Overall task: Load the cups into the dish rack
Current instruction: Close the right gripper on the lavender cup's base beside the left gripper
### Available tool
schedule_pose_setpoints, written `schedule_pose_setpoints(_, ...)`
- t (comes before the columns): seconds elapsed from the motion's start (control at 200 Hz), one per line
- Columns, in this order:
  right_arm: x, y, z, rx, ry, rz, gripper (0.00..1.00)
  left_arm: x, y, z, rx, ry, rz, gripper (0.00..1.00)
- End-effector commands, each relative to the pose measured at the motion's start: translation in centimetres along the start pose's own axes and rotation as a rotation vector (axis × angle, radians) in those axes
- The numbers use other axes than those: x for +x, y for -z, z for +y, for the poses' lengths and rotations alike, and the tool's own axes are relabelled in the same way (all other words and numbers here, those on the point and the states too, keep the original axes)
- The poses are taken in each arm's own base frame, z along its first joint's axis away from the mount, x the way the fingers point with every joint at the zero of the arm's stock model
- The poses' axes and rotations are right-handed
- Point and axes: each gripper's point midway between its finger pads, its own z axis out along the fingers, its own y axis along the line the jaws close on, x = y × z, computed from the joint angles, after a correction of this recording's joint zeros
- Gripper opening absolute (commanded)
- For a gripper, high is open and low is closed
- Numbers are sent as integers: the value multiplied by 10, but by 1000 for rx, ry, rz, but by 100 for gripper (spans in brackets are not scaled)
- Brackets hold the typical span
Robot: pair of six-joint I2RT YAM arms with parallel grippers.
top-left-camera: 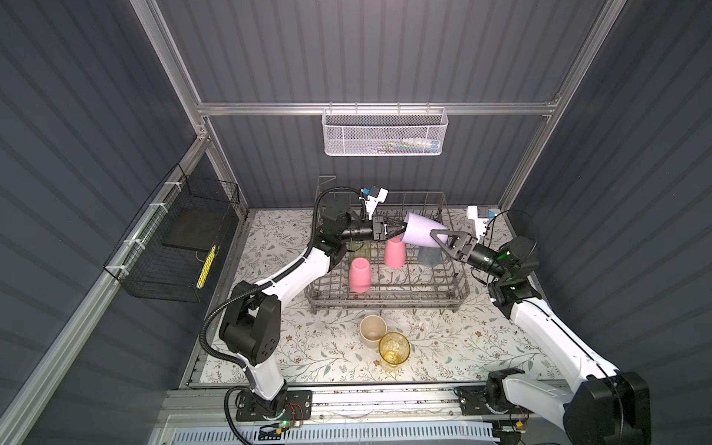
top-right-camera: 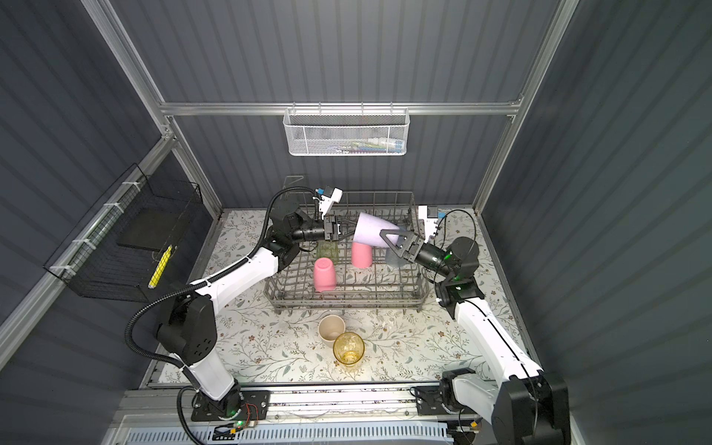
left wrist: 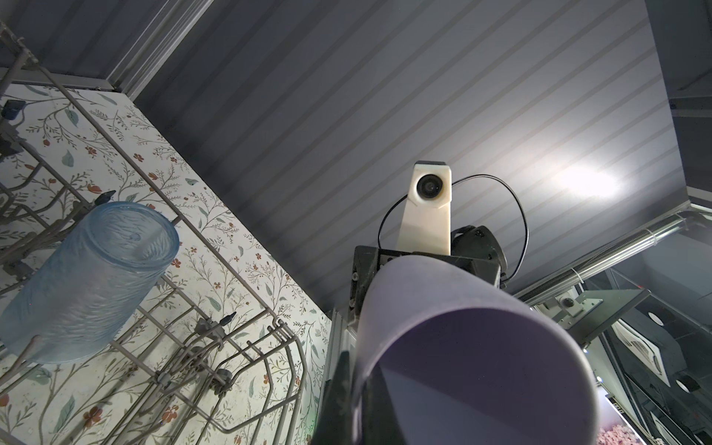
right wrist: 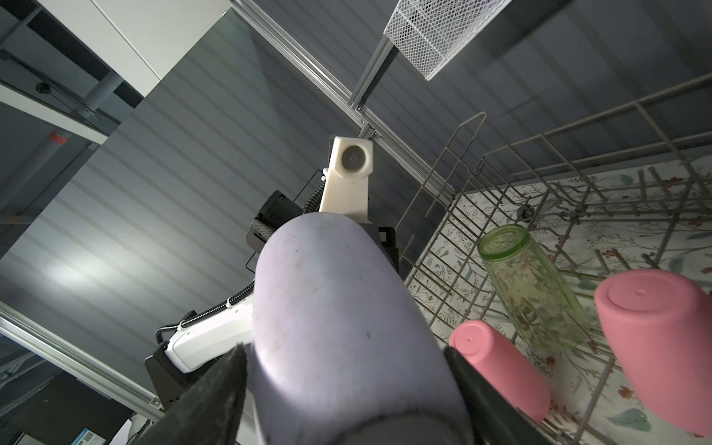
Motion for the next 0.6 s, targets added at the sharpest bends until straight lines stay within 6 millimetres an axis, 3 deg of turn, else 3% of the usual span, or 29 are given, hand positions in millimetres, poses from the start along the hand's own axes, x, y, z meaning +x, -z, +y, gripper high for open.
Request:
schedule_pose_setpoints(0.0,0,-4,8,-55,29,5,79,4,-6,5,15,13,18,0)
schedule_pose_setpoints(0.18,1,-7,6,-63,23,18,81,5,-7,6,15,14,23,0)
schedule_pose_setpoints(0.285,2,-7,6,-66,21,15,76,6,-7,8,13,20,27,0)
schedule_pose_setpoints(0.595,2,-5,8,-73,28,5,51,5,-7,7,12,16,28,0)
